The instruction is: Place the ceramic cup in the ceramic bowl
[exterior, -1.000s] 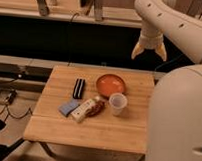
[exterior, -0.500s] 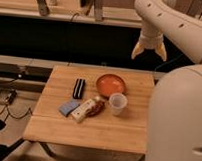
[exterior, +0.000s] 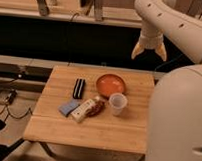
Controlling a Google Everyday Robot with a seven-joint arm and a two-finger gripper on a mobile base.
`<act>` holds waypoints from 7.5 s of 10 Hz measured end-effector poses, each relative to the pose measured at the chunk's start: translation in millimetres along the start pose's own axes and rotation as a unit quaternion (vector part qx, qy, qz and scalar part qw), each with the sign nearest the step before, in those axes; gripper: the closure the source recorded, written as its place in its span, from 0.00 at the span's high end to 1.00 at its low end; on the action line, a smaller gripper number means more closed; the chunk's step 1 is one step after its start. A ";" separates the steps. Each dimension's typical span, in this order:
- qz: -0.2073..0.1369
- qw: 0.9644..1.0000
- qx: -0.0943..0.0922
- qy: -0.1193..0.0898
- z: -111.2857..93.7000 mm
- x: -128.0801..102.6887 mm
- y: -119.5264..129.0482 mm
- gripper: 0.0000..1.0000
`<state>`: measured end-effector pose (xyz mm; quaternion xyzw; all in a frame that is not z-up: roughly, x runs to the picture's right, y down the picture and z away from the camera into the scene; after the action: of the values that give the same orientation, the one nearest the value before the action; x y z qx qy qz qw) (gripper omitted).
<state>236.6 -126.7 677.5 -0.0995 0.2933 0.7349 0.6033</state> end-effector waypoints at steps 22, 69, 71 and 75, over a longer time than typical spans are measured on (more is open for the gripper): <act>-0.022 0.995 -0.070 0.065 80.3 81.6 47.1 0.80; -0.101 0.971 -0.191 0.100 206.2 -3.8 170.5 0.04; -0.102 0.971 -0.191 0.100 206.2 -3.7 170.7 0.04; -0.102 0.971 -0.191 0.101 206.4 -3.4 170.7 0.04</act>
<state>118.9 -32.9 899.1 -0.3156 0.1950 0.6984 0.6120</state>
